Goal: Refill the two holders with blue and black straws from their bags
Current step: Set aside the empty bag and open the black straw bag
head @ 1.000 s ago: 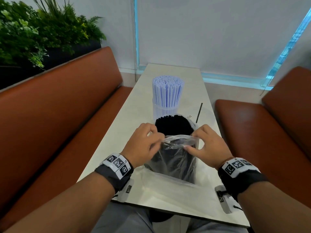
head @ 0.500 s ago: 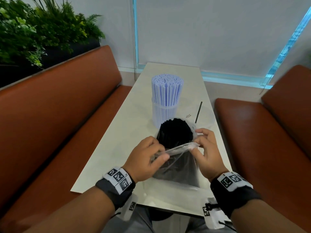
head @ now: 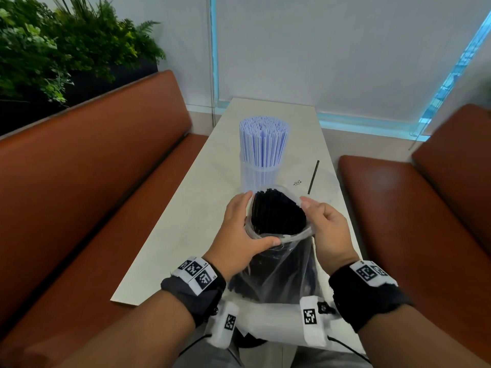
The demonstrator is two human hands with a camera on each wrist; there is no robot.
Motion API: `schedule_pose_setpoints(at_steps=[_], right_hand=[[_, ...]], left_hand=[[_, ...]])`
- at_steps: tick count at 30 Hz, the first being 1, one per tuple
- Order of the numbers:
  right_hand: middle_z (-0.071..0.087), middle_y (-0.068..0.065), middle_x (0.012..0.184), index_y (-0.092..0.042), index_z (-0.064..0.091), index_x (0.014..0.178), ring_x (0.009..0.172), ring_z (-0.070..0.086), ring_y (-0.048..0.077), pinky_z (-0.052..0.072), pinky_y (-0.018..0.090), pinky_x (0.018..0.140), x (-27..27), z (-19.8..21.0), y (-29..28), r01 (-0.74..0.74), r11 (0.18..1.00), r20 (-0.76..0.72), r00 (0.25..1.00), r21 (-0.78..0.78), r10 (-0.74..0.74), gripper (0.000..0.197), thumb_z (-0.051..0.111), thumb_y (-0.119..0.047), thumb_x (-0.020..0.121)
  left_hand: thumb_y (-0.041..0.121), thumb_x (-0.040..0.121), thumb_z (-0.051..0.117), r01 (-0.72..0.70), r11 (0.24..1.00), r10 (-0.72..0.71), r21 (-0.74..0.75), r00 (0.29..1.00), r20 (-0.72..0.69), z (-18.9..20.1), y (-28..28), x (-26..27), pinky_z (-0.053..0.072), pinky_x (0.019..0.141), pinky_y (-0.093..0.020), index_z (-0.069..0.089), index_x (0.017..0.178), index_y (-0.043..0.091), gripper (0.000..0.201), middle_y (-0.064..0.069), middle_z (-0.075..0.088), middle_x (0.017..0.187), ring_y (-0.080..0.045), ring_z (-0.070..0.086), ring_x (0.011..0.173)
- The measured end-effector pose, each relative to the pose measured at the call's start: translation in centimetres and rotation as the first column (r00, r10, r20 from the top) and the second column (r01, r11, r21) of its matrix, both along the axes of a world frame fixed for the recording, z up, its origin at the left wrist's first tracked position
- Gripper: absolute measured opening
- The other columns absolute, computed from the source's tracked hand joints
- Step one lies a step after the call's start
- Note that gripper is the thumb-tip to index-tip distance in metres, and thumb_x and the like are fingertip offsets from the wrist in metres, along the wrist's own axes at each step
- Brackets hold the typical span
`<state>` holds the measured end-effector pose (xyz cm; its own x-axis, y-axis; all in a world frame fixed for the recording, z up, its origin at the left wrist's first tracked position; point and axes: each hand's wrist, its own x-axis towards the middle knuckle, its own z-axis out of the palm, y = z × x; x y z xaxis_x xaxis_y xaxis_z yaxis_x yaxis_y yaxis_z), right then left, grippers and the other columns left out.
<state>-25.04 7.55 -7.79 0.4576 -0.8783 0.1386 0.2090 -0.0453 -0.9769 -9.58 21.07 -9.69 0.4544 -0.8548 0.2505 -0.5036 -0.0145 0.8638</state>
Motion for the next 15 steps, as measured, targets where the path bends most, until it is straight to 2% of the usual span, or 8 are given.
schedule_pose_setpoints(at_steps=[2,4,7,8,10,11,13,15], right_hand=[[0.076,0.000,0.112,-0.024,0.057,0.049,0.110,0.070,0.015,0.050,0.029,0.094,0.2,0.6,-0.2,0.004,1.000,0.046,0.999,0.013,-0.004,0.037,0.075,-0.026,0.081],[0.075,0.004,0.108,-0.025,0.059,0.054,0.106,0.070,0.019,0.051,0.034,0.094,0.1,0.8,-0.3,0.024,1.000,0.057,0.998,-0.009,-0.023,0.030,0.076,-0.029,0.078],[0.072,-0.002,0.087,-0.027,0.070,0.079,0.083,0.067,0.015,0.050,0.036,0.083,-0.3,0.5,-0.4,0.034,0.999,0.004,0.999,-0.002,-0.034,0.006,0.074,-0.030,0.078],[0.070,-0.004,0.085,-0.027,0.071,0.092,0.082,0.068,0.014,0.050,0.037,0.083,-0.4,0.3,-0.6,0.023,0.999,-0.054,0.998,0.027,-0.022,0.017,0.074,-0.033,0.077],[0.071,-0.004,0.095,-0.028,0.067,0.116,0.095,0.070,0.016,0.052,0.040,0.089,-0.6,0.7,-1.2,-0.005,0.998,-0.232,0.973,0.055,0.018,0.043,0.074,-0.043,0.076],[0.071,-0.002,0.102,-0.030,0.067,0.119,0.101,0.069,0.018,0.052,0.041,0.092,-0.6,1.1,-1.4,-0.032,0.998,-0.319,0.946,0.057,0.048,0.045,0.073,-0.046,0.078],[0.076,-0.003,0.101,-0.029,0.076,0.103,0.097,0.072,0.017,0.052,0.035,0.087,-0.4,2.1,-1.5,-0.121,0.990,-0.384,0.913,0.073,0.140,0.021,0.071,-0.041,0.086],[0.073,0.001,0.087,-0.019,0.073,0.082,0.080,0.067,0.021,0.049,0.034,0.077,0.0,2.9,-1.6,-0.135,0.987,-0.438,0.884,0.090,0.161,0.018,0.072,-0.036,0.087]], left_hand=[[0.051,0.071,0.085,0.025,1.000,-0.025,-0.012,1.000,-0.015,0.6,-0.2,0.2,0.033,0.116,-0.028,0.016,0.152,0.051,0.107,0.035,0.025,0.150,0.002,0.031,0.143],[0.049,0.072,0.084,0.029,0.999,-0.029,-0.028,0.999,0.019,0.9,-0.2,0.5,0.032,0.115,-0.024,0.015,0.152,0.052,0.106,0.035,0.027,0.150,0.006,0.032,0.142],[0.049,0.075,0.081,0.021,0.999,-0.024,0.045,0.996,0.080,0.3,0.4,0.8,0.030,0.119,-0.026,0.009,0.155,0.045,0.108,0.025,0.026,0.155,0.006,0.027,0.143],[0.049,0.076,0.081,0.020,0.997,-0.026,0.070,0.996,0.091,0.1,0.6,0.9,0.030,0.120,-0.030,0.008,0.156,0.042,0.109,0.022,0.026,0.156,0.004,0.027,0.143],[0.049,0.076,0.081,0.024,0.995,-0.033,0.099,0.996,0.086,-0.2,0.8,1.2,0.035,0.119,-0.035,0.009,0.157,0.041,0.108,0.019,0.031,0.151,0.002,0.031,0.141],[0.050,0.075,0.081,0.036,0.994,-0.045,0.104,0.995,0.086,-0.2,0.7,1.3,0.037,0.117,-0.035,0.011,0.156,0.043,0.108,0.021,0.033,0.147,0.003,0.033,0.138],[0.052,0.070,0.081,0.065,0.993,-0.075,0.102,0.993,0.092,0.2,0.6,1.4,0.040,0.115,-0.033,0.015,0.152,0.052,0.105,0.028,0.033,0.139,0.007,0.036,0.134],[0.055,0.066,0.081,0.084,0.992,-0.093,0.094,0.991,0.096,0.7,0.6,1.4,0.043,0.112,-0.033,0.019,0.147,0.060,0.103,0.036,0.030,0.135,0.008,0.037,0.133]])
